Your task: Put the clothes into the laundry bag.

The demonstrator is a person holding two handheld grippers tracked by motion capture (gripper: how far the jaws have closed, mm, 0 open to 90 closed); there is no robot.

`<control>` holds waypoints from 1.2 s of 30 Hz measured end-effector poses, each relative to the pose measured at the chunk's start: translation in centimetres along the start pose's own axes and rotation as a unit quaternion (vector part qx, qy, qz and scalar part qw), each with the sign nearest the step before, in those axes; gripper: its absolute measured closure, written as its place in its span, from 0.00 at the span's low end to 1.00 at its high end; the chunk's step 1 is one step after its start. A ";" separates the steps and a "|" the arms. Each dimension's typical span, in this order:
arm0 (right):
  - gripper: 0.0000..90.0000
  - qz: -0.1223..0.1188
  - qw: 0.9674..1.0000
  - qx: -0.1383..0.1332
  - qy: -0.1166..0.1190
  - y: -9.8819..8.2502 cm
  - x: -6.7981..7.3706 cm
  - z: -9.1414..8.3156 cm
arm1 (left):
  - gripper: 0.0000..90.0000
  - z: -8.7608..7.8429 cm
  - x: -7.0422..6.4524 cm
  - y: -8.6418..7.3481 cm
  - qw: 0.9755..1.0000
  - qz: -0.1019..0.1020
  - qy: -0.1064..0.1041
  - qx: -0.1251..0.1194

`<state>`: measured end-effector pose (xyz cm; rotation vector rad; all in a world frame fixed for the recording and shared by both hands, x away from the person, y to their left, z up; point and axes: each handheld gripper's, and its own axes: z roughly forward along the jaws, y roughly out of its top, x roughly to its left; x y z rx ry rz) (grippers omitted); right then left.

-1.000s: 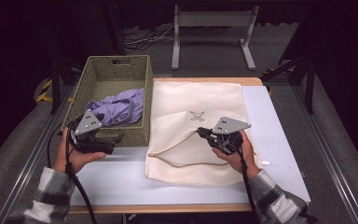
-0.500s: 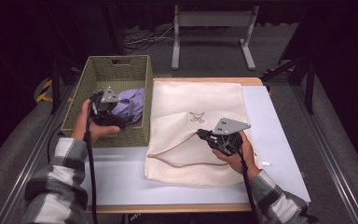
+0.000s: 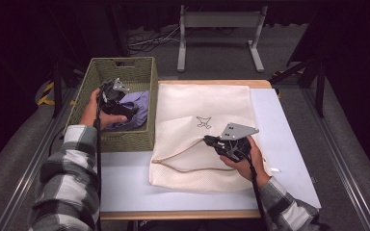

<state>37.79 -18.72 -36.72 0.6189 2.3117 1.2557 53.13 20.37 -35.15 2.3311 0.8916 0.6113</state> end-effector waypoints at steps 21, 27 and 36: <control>0.96 -0.005 0.999 0.033 0.002 -0.9 1.1 0.7 | 0.03 5.6 2.0 -1.5 0.991 0.005 -0.037 0.132; 0.96 -0.010 0.999 0.042 0.006 -1.1 1.4 1.0 | 0.11 6.6 1.8 -1.8 0.982 -0.006 -0.069 0.175; 0.96 -0.009 0.999 0.048 0.015 -1.3 1.4 1.2 | 0.60 6.6 1.9 -1.6 0.976 0.010 -0.077 0.201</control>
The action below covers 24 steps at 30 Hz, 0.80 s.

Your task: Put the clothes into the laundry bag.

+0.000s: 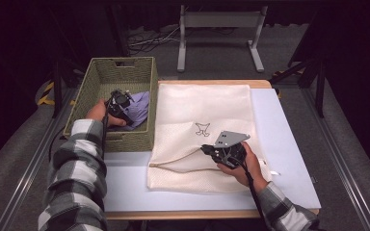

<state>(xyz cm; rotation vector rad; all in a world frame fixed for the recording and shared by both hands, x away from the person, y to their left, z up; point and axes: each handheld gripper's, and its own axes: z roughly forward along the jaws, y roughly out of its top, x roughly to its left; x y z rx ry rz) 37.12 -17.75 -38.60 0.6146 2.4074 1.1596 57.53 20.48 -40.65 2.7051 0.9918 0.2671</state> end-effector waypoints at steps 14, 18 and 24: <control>0.97 0.007 1.000 -0.007 -0.007 -0.1 -0.2 -0.1 | 0.83 -2.4 -0.4 -0.3 0.996 0.009 0.070 -0.062; 0.97 0.005 1.000 -0.015 -0.011 0.0 -0.3 -0.1 | 0.83 -4.3 -0.9 -0.5 0.991 0.014 0.090 -0.095; 0.97 0.005 1.000 -0.024 -0.015 0.0 -0.8 0.2 | 0.83 -7.6 -2.2 -1.3 0.981 0.001 0.078 -0.177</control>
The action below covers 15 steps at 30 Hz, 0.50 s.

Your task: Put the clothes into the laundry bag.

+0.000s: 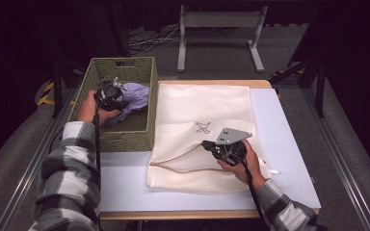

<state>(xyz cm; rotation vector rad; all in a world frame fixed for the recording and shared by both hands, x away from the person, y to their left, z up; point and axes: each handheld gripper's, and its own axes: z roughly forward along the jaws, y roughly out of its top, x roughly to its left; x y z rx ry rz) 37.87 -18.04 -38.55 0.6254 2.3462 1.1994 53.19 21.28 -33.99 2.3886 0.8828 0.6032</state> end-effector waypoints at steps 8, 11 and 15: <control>0.97 -0.003 1.000 -0.011 0.001 0.1 -0.2 -0.3 | 0.84 -3.1 -2.5 -0.7 0.996 -0.018 -0.013 -0.084; 0.98 -0.002 1.000 -0.016 0.003 0.1 -0.3 -0.4 | 0.84 -4.1 -3.6 -1.1 0.994 -0.020 -0.020 -0.106; 0.97 0.000 1.000 -0.018 0.003 0.1 -0.4 -0.5 | 0.84 -5.2 -5.0 -1.5 0.991 -0.014 -0.028 -0.129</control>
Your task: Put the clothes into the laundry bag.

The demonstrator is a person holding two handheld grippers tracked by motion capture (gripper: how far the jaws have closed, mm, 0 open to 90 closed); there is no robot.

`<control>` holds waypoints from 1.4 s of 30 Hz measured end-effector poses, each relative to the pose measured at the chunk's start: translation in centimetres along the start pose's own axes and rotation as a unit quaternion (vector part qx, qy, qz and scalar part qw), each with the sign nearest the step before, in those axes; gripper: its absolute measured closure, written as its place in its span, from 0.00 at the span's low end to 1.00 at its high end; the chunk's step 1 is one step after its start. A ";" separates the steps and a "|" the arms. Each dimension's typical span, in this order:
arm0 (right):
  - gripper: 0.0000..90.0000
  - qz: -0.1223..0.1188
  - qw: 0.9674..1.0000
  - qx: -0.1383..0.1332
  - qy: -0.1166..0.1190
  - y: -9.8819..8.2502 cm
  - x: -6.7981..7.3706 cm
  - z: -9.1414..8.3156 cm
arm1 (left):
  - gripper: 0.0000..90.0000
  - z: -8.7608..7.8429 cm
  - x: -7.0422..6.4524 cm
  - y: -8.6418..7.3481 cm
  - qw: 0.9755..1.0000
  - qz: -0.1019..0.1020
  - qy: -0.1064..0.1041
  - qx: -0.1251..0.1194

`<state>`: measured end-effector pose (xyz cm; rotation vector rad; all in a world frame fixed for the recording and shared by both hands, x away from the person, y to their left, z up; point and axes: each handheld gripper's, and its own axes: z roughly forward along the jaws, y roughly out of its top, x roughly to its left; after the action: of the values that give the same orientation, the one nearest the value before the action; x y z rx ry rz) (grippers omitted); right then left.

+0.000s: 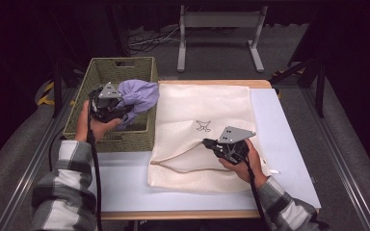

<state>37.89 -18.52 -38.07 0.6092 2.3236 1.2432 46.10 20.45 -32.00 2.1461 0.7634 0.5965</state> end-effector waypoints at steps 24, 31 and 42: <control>0.98 0.006 1.000 -0.008 -0.013 0.1 -0.3 -0.2 | 0.84 -6.4 -8.7 -0.4 0.993 0.038 -0.066 -0.092; 0.98 0.008 1.000 -0.008 -0.016 0.0 -0.4 -0.1 | 0.84 -6.5 -12.9 -2.0 0.987 0.060 -0.123 -0.085; 0.98 0.009 1.000 -0.013 -0.012 0.3 -0.5 -0.3 | 0.84 -0.6 -18.3 -3.1 0.970 0.110 -0.218 0.024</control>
<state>38.16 -18.86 -37.63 0.6342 2.2837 1.2671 31.72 9.90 -37.04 2.3085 0.3050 0.1990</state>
